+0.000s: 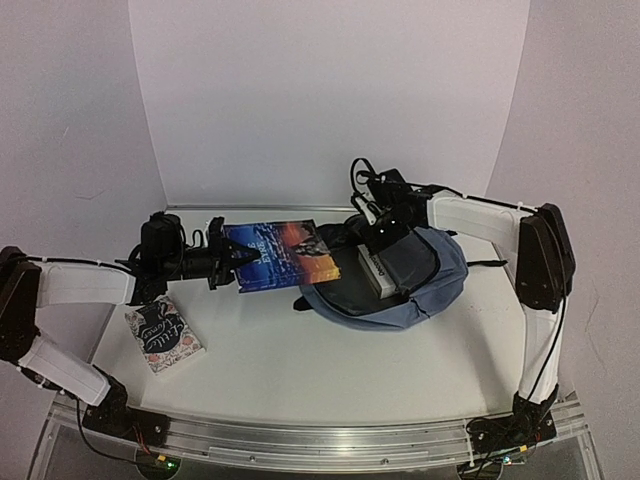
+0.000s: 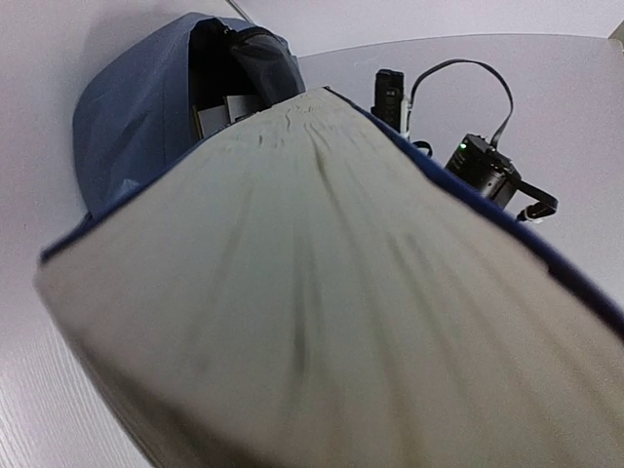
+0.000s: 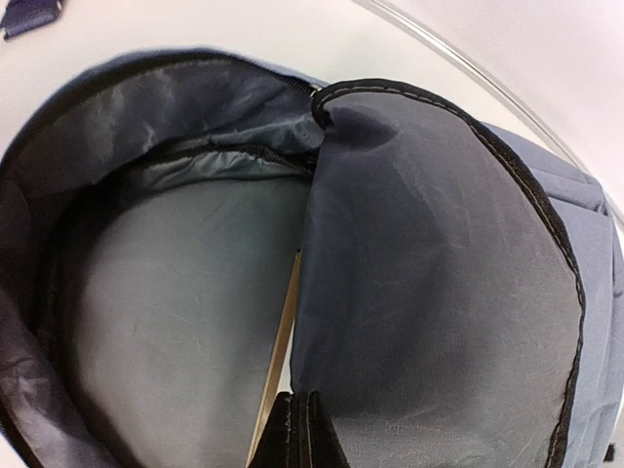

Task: Pack the student bag
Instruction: Place the book in the student bag.

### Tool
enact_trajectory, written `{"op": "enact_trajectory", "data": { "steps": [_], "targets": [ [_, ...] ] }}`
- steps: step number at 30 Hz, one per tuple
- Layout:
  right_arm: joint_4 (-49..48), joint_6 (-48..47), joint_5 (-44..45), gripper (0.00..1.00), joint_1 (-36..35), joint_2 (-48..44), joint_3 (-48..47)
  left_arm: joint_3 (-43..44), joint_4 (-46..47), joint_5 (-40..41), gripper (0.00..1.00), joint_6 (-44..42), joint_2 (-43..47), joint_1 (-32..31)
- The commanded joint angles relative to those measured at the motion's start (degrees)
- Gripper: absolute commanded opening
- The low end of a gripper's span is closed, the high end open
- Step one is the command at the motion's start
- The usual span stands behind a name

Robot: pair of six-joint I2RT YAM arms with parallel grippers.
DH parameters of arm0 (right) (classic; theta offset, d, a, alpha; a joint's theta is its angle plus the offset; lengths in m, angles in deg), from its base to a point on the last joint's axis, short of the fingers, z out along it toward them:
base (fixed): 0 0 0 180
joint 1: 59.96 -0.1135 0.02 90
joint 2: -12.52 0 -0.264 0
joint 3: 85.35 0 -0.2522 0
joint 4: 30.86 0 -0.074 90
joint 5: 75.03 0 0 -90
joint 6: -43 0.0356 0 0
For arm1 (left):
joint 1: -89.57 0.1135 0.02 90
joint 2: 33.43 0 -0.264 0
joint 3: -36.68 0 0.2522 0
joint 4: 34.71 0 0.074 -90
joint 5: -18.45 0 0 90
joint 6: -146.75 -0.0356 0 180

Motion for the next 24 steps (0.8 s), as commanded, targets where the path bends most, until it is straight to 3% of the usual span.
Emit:
{"op": "enact_trajectory", "data": {
  "steps": [1, 24],
  "targets": [
    [0.76, 5.46, -5.34, 0.0, 0.28, -4.77, -3.78, 0.99, 20.54, -2.78, 0.0, 3.1, -4.33, -0.64],
    [1.63, 9.43, -10.1, 0.0, -0.42, -6.48, -5.51, 16.26, 32.05, -2.37, 0.0, 9.0, -25.64, -6.17]
  ]
}}
